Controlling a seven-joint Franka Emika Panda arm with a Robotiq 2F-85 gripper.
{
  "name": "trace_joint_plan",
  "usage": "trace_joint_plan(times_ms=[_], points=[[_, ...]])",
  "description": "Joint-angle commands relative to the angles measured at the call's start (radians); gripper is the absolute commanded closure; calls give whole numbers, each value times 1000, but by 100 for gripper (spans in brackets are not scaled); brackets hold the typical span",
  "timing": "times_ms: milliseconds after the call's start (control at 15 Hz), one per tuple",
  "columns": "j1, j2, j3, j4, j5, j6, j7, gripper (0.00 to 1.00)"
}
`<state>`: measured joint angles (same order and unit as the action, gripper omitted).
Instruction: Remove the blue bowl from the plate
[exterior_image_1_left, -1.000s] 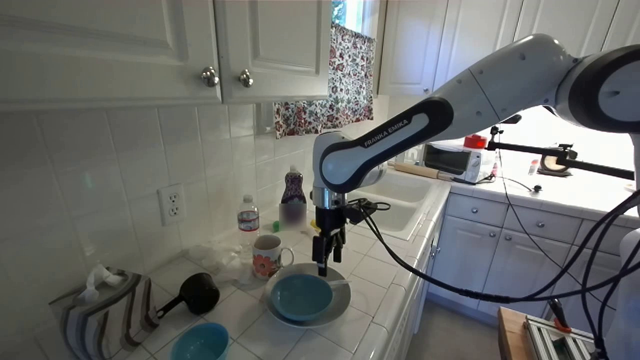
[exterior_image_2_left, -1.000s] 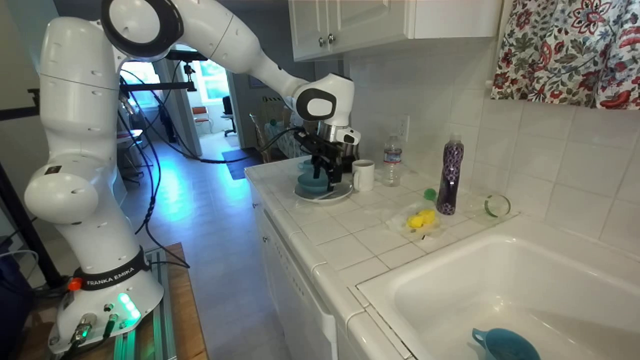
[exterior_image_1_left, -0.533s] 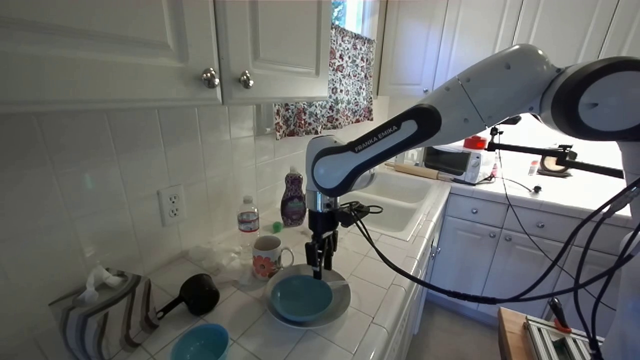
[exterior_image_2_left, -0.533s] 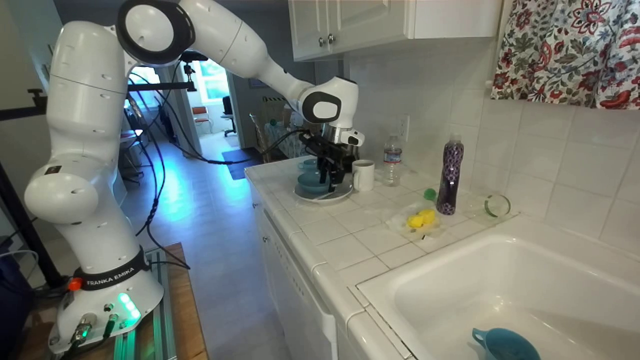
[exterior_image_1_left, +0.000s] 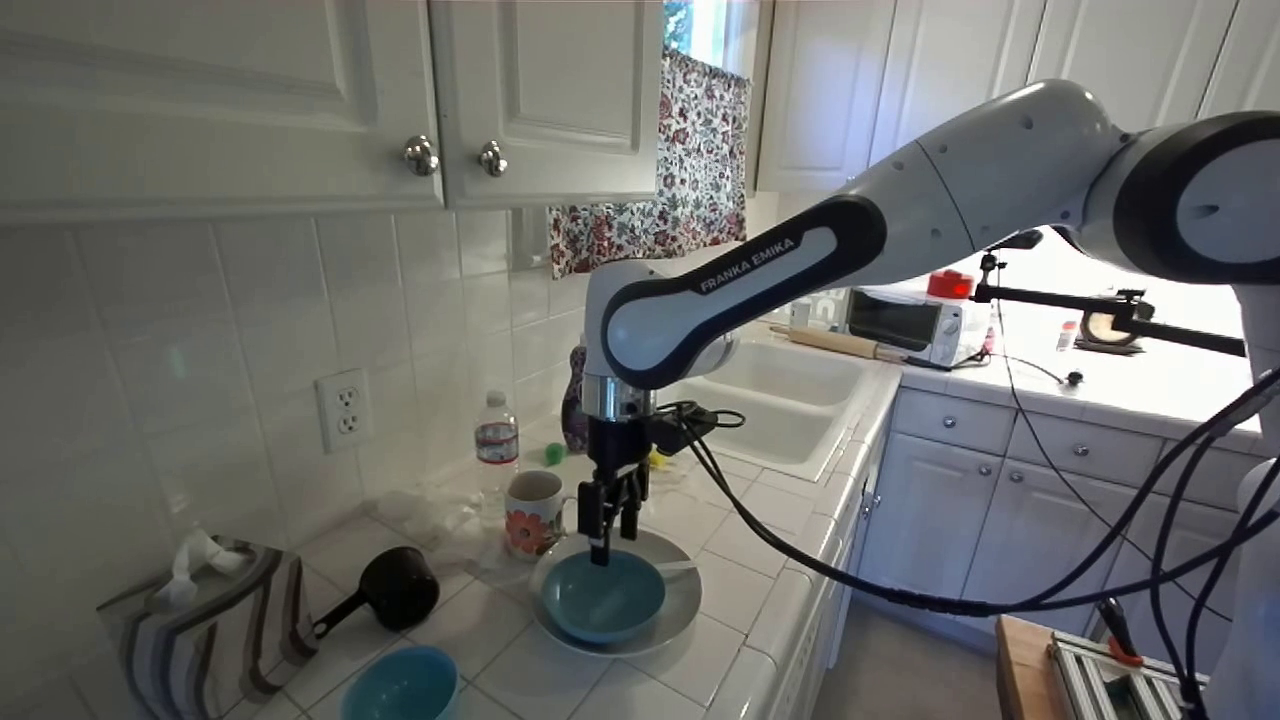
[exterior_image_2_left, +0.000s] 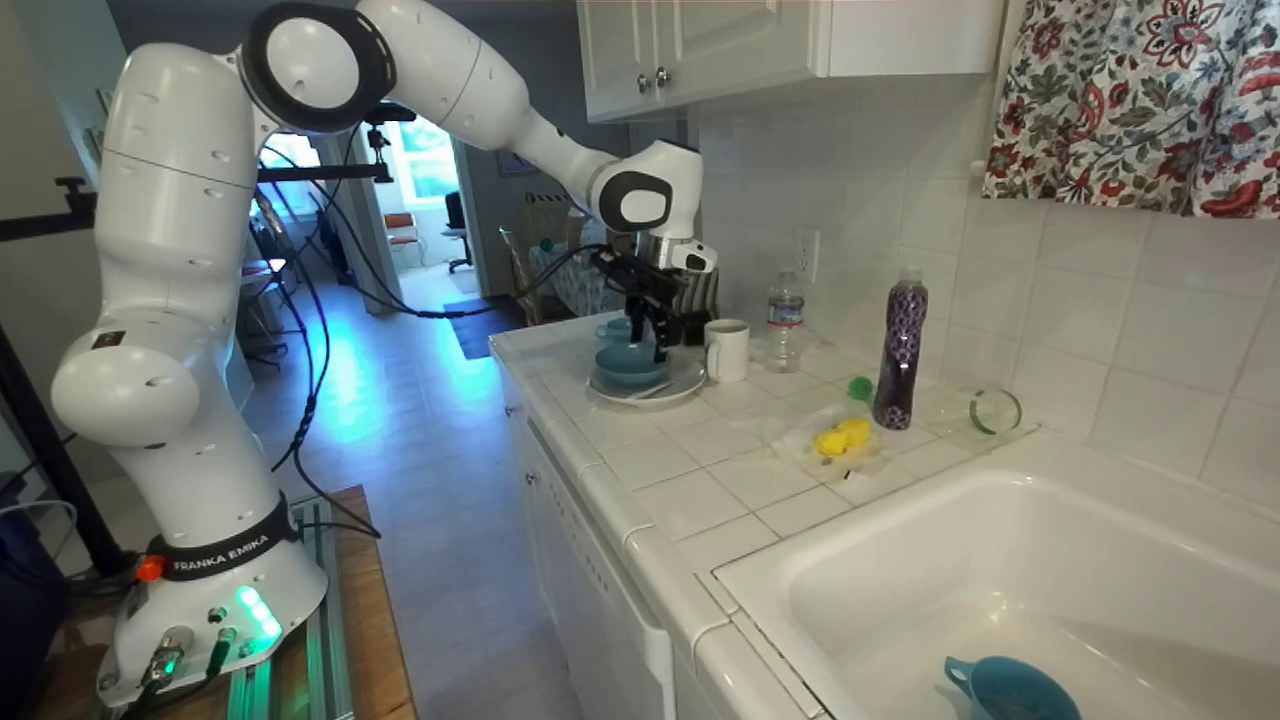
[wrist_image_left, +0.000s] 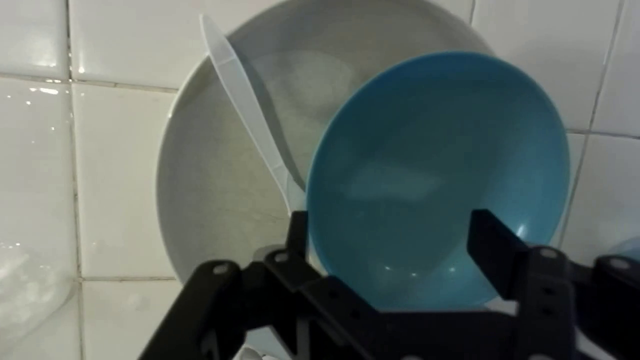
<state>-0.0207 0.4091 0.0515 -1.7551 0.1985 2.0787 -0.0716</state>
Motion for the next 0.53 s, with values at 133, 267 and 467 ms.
trace_joint_plan(times_ms=[133,267,467], points=[[-15,21,5,39,42,-16,5,24],[-24,24,0,40,52,-12,8,22],[-39,34,-7,43,73,-16,11,24]])
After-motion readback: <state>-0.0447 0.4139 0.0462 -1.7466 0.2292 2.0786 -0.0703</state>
